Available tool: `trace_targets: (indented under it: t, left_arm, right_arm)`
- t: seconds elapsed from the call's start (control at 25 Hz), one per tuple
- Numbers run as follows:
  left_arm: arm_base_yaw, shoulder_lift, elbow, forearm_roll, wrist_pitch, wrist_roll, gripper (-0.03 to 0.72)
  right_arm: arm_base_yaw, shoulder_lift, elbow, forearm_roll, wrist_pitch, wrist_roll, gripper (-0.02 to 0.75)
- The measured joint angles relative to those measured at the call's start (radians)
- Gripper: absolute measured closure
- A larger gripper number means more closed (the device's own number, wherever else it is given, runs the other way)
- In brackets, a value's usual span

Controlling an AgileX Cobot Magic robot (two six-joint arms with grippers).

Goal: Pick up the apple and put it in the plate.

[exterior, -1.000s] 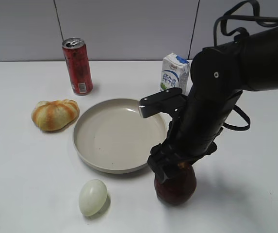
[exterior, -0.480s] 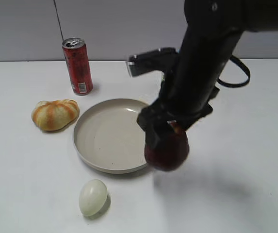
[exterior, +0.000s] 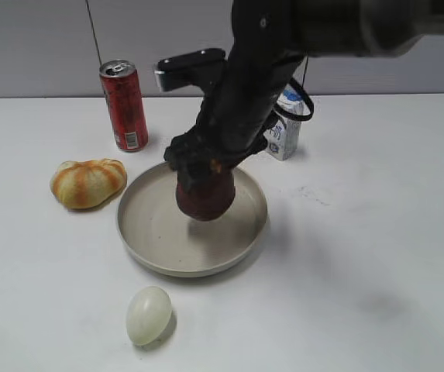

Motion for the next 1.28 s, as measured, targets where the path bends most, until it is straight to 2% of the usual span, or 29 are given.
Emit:
trace_targets:
  t: [0.24, 0.48, 0.76, 0.84, 1.04, 1.28]
  left_arm:
    - [0.0, 0.0, 0.0, 0.0, 0.0, 0.0, 0.452]
    - [0.0, 0.0, 0.0, 0.0, 0.0, 0.0, 0.452]
    - [0.0, 0.0, 0.0, 0.0, 0.0, 0.0, 0.452]
    - [0.0, 0.0, 0.0, 0.0, 0.0, 0.0, 0.452]
    - [0.0, 0.0, 0.0, 0.0, 0.0, 0.0, 0.452]
    - [0.0, 0.0, 0.0, 0.0, 0.0, 0.0, 0.452]
  right_arm:
    - [0.0, 0.084, -0.019, 0.001, -0.007, -0.002, 0.143]
    - [0.0, 0.092, -0.043, 0.01, 0.01, -0.005, 0.067]
    - [-0.007, 0.083, -0.286, -0.038, 0.306, 0.003, 0.064]
    - [-0.023, 0.053, -0.309, -0.041, 0.369, 0.021, 0.064]
    - [-0.123, -0.107, -0.274, -0.046, 0.431, 0.046, 0.066]
    - [-0.29, -0.355, 0.003, -0.052, 0.437, 0.057, 0.077]
